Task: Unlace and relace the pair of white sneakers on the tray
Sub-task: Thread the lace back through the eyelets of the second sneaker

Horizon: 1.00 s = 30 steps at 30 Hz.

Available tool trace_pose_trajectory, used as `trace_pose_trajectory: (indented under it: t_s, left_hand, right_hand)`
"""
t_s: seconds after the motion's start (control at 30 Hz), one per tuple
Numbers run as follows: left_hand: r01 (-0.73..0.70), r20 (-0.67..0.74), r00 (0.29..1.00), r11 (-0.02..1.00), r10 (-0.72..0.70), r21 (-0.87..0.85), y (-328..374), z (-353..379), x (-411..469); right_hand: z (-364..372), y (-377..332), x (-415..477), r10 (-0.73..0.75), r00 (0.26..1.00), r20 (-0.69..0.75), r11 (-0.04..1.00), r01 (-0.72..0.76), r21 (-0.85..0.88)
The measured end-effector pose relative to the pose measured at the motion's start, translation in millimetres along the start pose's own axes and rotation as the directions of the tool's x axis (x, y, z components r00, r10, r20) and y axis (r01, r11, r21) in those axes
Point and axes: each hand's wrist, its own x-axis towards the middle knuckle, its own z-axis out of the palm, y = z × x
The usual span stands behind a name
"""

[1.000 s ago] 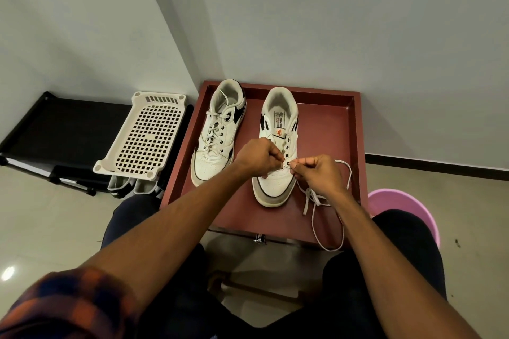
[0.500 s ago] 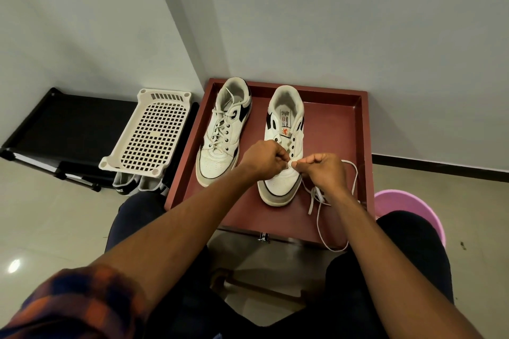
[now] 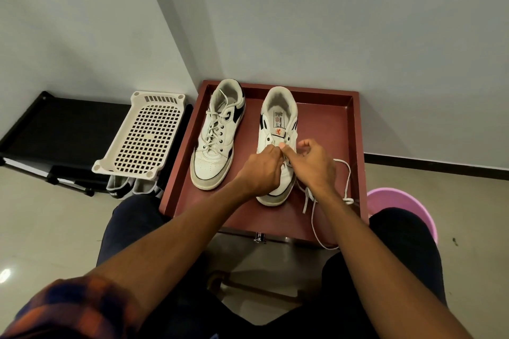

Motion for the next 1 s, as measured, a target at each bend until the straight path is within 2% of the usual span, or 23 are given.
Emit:
trace_pose_trajectory:
  t_s: [0.1,0.2,0.37,0.57,0.7,0.8,0.87,1.0]
  left_hand:
    - [-0.01,-0.067,0.998,0.996,0.005,-0.084,1,-1,-9]
    - [0.056,-0.155,0.984,0.982,-0.085,-0.183,-3,-5,-16]
    - [0.074,-0.167,0.98,0.98,-0.106,-0.185,-27,-26,-39]
    - [0.317,-0.227,0.898,0.912,-0.377,-0.26,-75,-86,-53]
    - [0.333,-0.288,0.882,0.925,-0.374,-0.182,-87,-120,-64]
    - [0.294,-0.281,0.907,0.949,-0.314,-0.109,-92,-132,-76]
    - [0.276,-0.272,0.917,0.956,-0.292,-0.098,-93,-137,-84]
    - [0.217,-0.276,0.935,0.974,-0.225,-0.058,-85,-146,-93]
  right_hand:
    - [-3,-6,8,-0.065,0.998,0.004,0.989,0.065,-0.135]
    - [-5,-13,11,-0.089,0.996,0.011,0.971,0.09,-0.221]
    - [-6,-11,9,-0.05,0.999,0.017,0.985,0.052,-0.166]
    - [-1,-10,8,-0.038,0.999,-0.011,0.982,0.035,-0.185]
    - [-5,-14,-1,-0.136,0.99,-0.048,0.961,0.12,-0.248]
    - [-6,-25,-10,-0.405,0.913,-0.048,0.898,0.387,-0.208]
    - [-1,-40,-18,-0.542,0.84,0.0,0.838,0.54,-0.082]
    - [19,-78,-45,-0.706,0.698,0.117,0.707,0.702,0.085]
